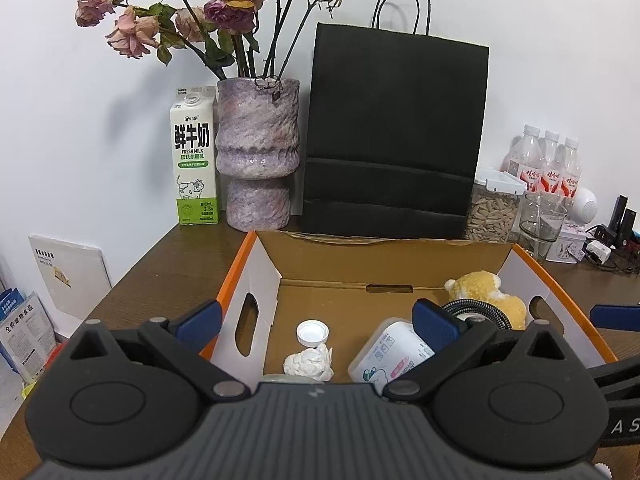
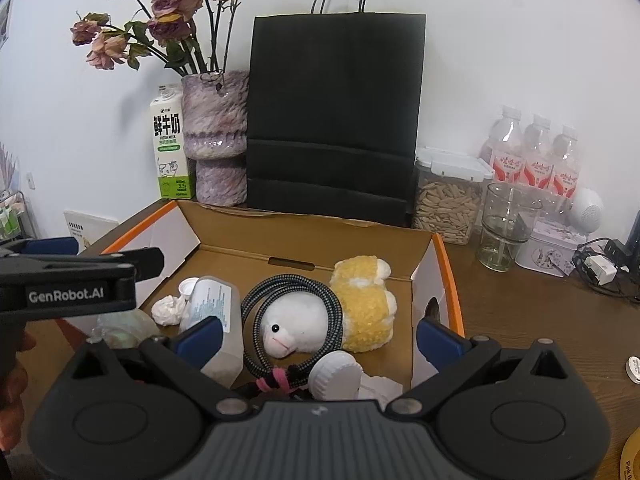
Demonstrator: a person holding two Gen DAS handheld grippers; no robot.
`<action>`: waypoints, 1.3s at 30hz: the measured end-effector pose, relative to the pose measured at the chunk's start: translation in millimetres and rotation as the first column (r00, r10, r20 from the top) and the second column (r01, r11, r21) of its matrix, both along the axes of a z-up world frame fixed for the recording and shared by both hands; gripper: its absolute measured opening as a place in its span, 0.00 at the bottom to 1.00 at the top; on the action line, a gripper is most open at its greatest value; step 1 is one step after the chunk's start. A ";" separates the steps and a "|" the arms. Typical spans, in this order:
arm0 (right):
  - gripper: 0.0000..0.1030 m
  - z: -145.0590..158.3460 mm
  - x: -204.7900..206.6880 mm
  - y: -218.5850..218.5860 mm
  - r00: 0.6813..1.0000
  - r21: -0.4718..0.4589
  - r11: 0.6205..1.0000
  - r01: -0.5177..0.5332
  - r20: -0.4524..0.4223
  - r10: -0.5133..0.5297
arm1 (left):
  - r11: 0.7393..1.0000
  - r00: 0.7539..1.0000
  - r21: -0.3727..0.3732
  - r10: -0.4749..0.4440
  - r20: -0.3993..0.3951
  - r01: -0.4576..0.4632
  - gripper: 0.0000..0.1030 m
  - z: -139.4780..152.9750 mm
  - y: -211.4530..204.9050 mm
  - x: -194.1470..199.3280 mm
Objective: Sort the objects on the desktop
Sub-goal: 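Carry the container and cap into the box and open both grippers, then move both grippers back and grasp a second white bottle cap with the right gripper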
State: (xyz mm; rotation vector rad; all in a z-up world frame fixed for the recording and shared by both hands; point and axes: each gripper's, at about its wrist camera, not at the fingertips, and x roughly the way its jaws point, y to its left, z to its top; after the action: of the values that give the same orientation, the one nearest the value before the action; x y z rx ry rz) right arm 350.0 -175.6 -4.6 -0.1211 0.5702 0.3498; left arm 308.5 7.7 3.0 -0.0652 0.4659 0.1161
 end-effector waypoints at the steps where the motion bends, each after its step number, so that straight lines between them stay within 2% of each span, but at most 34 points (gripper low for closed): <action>1: 1.00 1.1 -0.6 -0.6 1.000 0.001 1.000 -0.001 0.002 0.001 | 1.000 1.000 0.000 -0.001 0.002 0.001 1.00 0.9 -0.1 -1.1; 12: 1.00 19.6 -26.5 -13.6 0.999 0.019 1.000 -0.015 0.047 0.014 | 1.000 0.999 -0.009 -0.019 0.041 0.019 1.00 13.7 -2.0 -33.1; 18: 1.00 21.1 -43.1 -19.3 0.998 0.018 1.000 -0.015 0.064 0.014 | 1.000 0.999 -0.022 -0.012 0.046 0.013 1.00 8.8 3.8 -57.2; 23: 1.00 8.2 -61.5 -24.2 0.997 0.006 1.000 -0.008 0.076 0.007 | 0.999 0.999 -0.036 -0.013 0.034 0.015 1.00 1.5 7.0 -68.8; 34: 1.00 -18.1 -82.9 -44.9 0.999 0.011 1.000 0.023 0.027 -0.023 | 0.997 0.998 -0.018 -0.068 -0.006 0.068 1.00 -21.5 -1.0 -89.8; 39: 1.00 -33.5 -93.1 -47.9 1.000 -0.007 1.000 0.005 -0.008 -0.005 | 0.997 0.996 -0.006 -0.079 -0.040 0.079 1.00 -34.1 -3.5 -94.9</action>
State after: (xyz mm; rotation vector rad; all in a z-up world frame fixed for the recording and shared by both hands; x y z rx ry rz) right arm 256.9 -223.5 -38.1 -0.1254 0.5795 0.3433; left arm 213.6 4.2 -31.1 -0.0488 0.5084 0.0385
